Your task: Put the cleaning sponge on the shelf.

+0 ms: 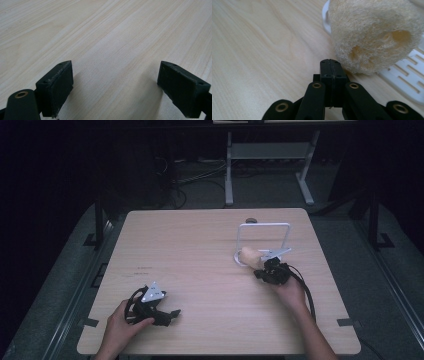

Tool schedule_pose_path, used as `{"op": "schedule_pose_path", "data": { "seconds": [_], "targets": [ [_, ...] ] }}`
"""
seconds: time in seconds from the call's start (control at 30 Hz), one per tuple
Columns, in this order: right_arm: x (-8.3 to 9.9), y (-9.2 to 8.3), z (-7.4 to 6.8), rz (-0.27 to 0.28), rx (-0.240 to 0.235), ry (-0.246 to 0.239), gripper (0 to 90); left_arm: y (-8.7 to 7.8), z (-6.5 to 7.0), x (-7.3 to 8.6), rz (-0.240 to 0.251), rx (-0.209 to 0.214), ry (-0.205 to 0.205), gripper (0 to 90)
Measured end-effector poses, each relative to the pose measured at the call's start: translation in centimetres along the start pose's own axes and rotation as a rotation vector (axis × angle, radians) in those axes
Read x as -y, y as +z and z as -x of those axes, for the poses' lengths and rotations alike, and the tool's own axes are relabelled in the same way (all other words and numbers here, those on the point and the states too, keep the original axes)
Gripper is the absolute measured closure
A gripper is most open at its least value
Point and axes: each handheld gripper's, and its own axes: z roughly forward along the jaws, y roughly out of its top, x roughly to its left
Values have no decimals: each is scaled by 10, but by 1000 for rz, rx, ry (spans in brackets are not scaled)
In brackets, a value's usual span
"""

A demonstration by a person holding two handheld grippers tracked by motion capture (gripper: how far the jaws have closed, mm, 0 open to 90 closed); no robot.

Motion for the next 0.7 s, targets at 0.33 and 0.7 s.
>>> {"op": "schedule_pose_path", "data": {
  "seconds": [0.33, 0.7],
  "targets": [
    [2, -6, 11, 25, 39, 30, 897, 0, 0, 0, 1, -1, -1, 127],
    [6, -13, 24, 51, 109, 59, 896, 0, 0, 0, 3, 0, -4, 127]
  ]
}}
